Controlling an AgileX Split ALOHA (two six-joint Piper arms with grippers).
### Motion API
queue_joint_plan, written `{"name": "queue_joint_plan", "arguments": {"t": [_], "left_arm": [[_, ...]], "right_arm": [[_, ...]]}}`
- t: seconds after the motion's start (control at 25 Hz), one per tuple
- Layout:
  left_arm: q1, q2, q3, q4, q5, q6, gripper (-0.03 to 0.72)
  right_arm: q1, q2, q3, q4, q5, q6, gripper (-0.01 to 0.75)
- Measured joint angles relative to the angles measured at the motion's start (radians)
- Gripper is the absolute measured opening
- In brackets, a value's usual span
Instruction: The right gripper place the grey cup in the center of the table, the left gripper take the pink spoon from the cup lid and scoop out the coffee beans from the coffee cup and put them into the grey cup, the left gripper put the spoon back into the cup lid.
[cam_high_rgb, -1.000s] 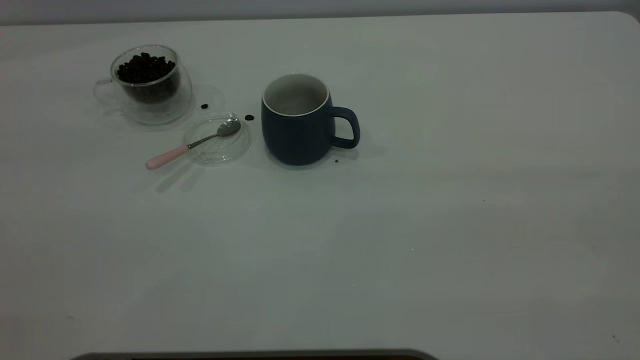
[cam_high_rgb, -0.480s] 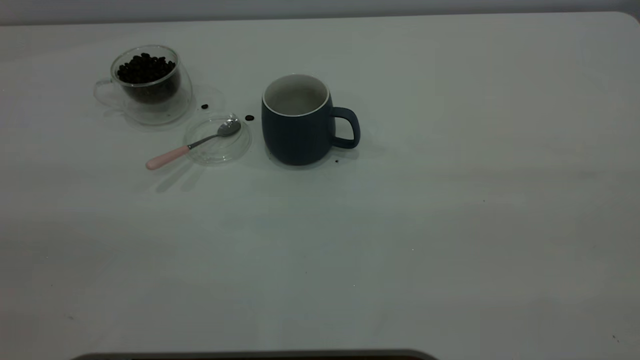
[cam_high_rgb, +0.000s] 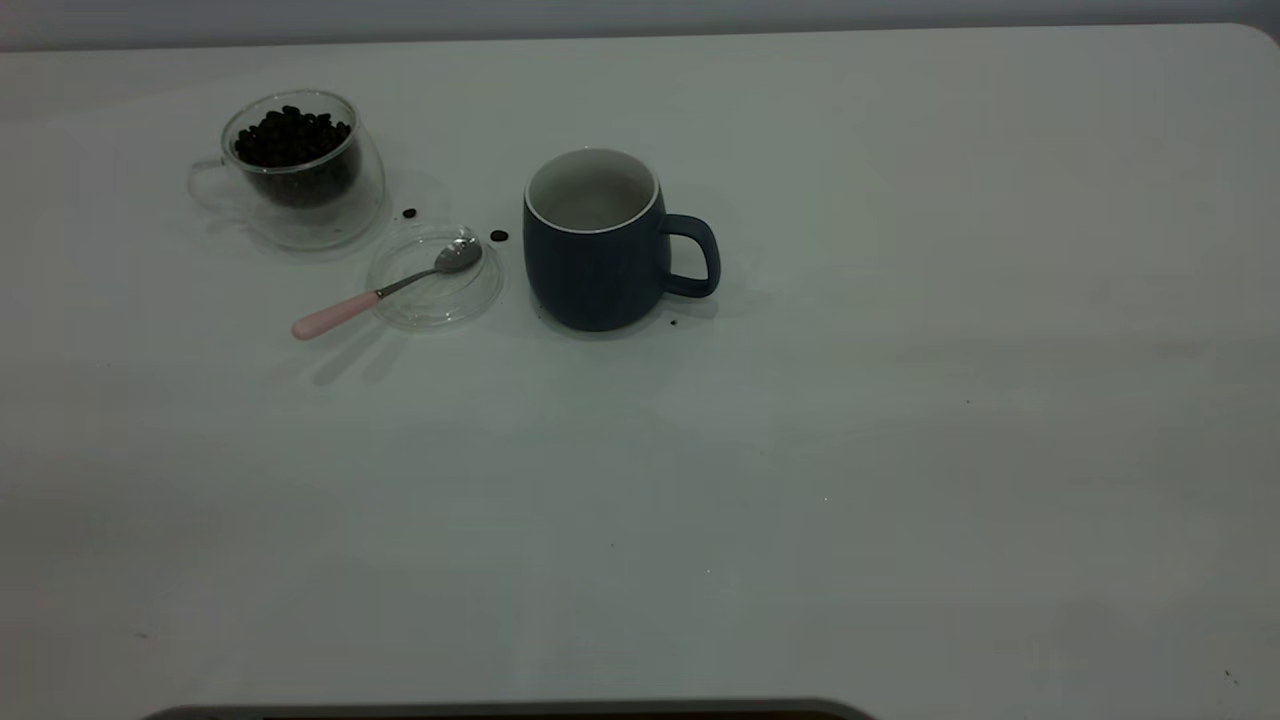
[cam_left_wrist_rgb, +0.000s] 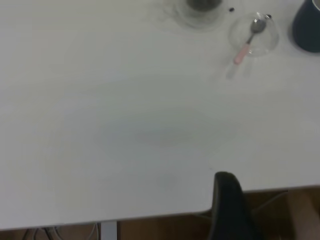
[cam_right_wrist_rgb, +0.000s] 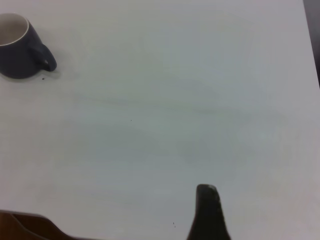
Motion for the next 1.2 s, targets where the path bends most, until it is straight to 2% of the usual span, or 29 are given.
{"name": "queue_joint_plan", "arguments": {"t": [1.2], "left_arm": [[0.000, -0.021, 0.000, 0.004, 0.003, -0.010, 0.480]], "right_arm": [[0.000, 0.000, 0.000, 0.000, 0.000, 0.000, 0.591]]}}
